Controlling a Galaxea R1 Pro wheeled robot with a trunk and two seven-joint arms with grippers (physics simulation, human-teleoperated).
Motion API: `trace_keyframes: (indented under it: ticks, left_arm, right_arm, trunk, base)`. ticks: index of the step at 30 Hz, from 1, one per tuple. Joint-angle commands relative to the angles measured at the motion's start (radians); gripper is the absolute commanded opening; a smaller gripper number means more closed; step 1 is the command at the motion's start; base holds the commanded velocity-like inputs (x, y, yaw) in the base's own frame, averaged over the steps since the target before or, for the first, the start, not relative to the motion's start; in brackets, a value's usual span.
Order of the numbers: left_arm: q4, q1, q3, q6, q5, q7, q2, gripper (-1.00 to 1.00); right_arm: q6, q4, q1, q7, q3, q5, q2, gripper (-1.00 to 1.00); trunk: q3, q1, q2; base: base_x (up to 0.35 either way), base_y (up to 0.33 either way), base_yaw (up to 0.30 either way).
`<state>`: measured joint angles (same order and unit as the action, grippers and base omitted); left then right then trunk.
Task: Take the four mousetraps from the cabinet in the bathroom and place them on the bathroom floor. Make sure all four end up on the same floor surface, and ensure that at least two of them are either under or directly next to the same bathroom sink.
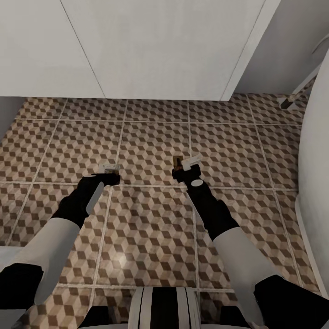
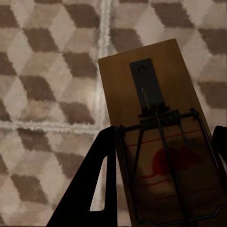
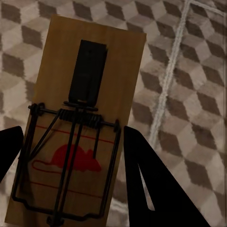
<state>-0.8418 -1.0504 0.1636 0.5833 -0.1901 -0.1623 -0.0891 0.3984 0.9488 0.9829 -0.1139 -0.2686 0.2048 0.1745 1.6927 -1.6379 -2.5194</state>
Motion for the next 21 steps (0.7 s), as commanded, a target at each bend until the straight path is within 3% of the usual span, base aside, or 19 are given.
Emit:
trace_keyframes:
  ticks: [1,18,21]
  left_arm:
    - [-0.007,0.000,0.007,0.014,-0.009,-0.010,-0.001,-1.00]
    - [-0.020,0.000,0.023,0.036,-0.006,-0.013,-0.006,-1.00]
    - [-0.020,0.000,0.024,0.036,-0.006,-0.013,-0.006,-1.00]
  right_arm:
    - [0.008,0.004,0.000,-0.004,-0.002,0.003,0.000,-1.00]
    - [0.013,0.012,0.000,-0.007,0.000,0.005,0.000,-1.00]
    - [0.013,0.012,0.000,-0.007,0.000,0.005,0.000,-1.00]
  trunk:
    - [0.001,0.000,0.000]
    - [0.001,0.000,0.000]
    - [0.012,-0.001,-0.001]
  base:
    - [0.000,0.000,0.000]
    - [0.000,0.000,0.000]
    - [0.000,0.000,0.000]
